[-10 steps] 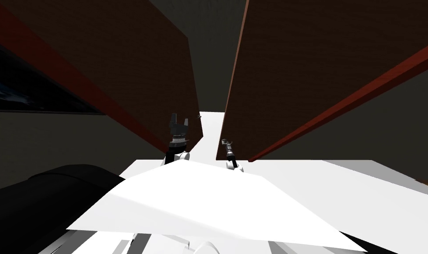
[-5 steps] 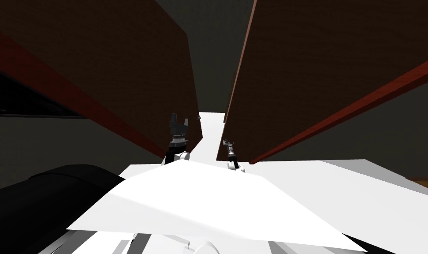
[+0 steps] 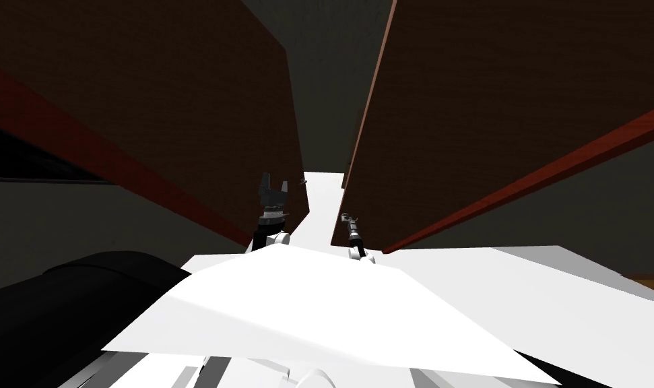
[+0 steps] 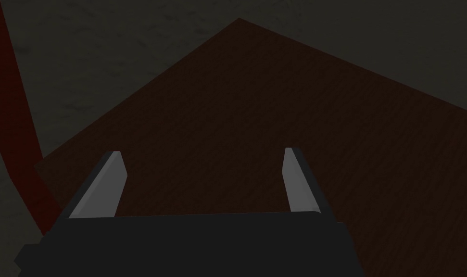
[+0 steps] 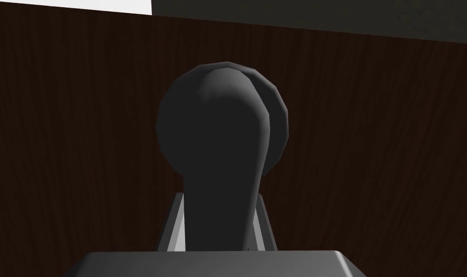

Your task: Push the door open

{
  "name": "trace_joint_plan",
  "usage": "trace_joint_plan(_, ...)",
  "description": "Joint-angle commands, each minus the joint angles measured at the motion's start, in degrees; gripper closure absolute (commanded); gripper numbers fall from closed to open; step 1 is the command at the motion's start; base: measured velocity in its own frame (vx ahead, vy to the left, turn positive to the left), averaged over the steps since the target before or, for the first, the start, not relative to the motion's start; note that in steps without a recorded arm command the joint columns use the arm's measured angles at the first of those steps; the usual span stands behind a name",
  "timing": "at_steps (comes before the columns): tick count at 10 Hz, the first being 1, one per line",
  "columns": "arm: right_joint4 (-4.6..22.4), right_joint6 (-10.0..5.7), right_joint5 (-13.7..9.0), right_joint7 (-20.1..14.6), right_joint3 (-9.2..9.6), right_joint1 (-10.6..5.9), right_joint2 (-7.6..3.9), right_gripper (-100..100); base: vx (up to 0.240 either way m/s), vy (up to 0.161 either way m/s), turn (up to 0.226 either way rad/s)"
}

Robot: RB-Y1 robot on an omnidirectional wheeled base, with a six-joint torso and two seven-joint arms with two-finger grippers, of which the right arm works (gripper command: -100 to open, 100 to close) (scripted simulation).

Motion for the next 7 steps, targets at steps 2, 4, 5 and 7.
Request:
trace_joint_plan(2, -3.72, 1.58, -0.08, 0.12, -0.25, 1.53, -0.69, 100, -0.02, 0.0, -0.002)
trace_joint_plan(4, -3.99, 1.61, -0.02, 0.0, -1.32, 1.58, -1.41, 100, 0.13, 0.065, -0.087)
trace_joint_plan(5, -3.99, 1.63, 0.01, -0.07, -1.91, 1.61, -1.74, 100, 0.167, 0.086, -0.094)
trace_joint_plan(7, -3.99, 1.63, 0.01, -0.07, -1.91, 1.61, -1.74, 100, 0.084, 0.055, -0.022)
